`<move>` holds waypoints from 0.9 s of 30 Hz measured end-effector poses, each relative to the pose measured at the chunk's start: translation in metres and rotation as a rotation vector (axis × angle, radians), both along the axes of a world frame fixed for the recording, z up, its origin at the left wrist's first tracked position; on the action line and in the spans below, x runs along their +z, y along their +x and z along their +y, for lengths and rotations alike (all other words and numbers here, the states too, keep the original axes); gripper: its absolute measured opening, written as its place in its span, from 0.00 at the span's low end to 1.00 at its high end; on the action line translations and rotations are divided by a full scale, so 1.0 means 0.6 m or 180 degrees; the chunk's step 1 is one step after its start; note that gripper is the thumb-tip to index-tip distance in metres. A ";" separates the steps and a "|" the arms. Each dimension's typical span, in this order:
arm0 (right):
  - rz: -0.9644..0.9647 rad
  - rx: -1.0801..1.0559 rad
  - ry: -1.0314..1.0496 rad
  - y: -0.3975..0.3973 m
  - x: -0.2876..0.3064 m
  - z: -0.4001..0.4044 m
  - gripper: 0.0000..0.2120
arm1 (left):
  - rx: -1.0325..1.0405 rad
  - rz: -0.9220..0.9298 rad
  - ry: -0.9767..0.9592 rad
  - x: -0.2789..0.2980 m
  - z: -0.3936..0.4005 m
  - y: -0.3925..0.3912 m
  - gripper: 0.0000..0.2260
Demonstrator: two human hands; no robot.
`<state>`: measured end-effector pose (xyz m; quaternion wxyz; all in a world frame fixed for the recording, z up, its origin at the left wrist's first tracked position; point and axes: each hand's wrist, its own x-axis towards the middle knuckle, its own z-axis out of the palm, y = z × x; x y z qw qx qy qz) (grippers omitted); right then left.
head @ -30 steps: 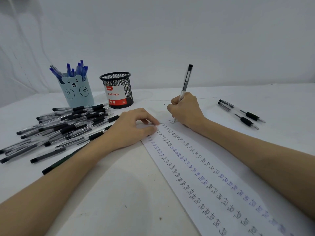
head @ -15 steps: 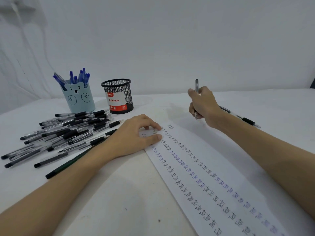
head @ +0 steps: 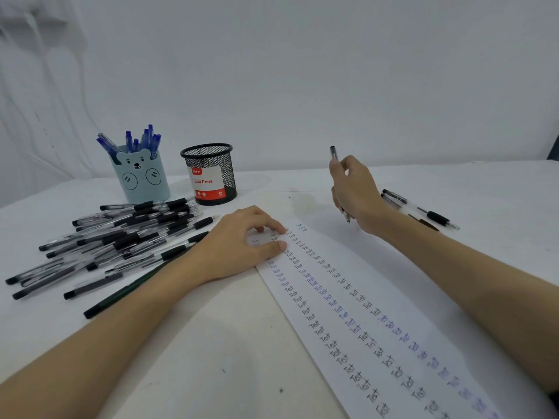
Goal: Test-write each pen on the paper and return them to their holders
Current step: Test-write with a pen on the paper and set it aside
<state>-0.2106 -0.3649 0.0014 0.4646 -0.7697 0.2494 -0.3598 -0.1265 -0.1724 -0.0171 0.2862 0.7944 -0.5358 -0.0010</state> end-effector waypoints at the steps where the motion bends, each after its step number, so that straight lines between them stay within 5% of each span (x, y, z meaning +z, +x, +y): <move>1: 0.0013 -0.0054 -0.0083 0.002 -0.002 -0.003 0.13 | 0.0001 0.0010 0.0004 0.000 0.000 -0.001 0.11; 8: 0.0305 0.0013 -0.0311 -0.002 0.000 -0.008 0.08 | 0.0060 -0.0274 0.0501 -0.001 -0.001 -0.006 0.31; 14: 0.1359 -0.0276 -0.1076 -0.030 0.017 -0.037 0.14 | -0.0099 -0.0114 0.0154 -0.001 -0.005 -0.022 0.13; 18: 0.2012 -0.0474 -0.1635 -0.074 0.013 -0.064 0.13 | -0.0160 -0.0104 0.0079 -0.002 -0.007 -0.029 0.11; 27: 0.2099 -0.0984 -0.2106 -0.169 0.001 -0.079 0.10 | -0.0179 0.0046 -0.0019 -0.006 -0.002 -0.029 0.11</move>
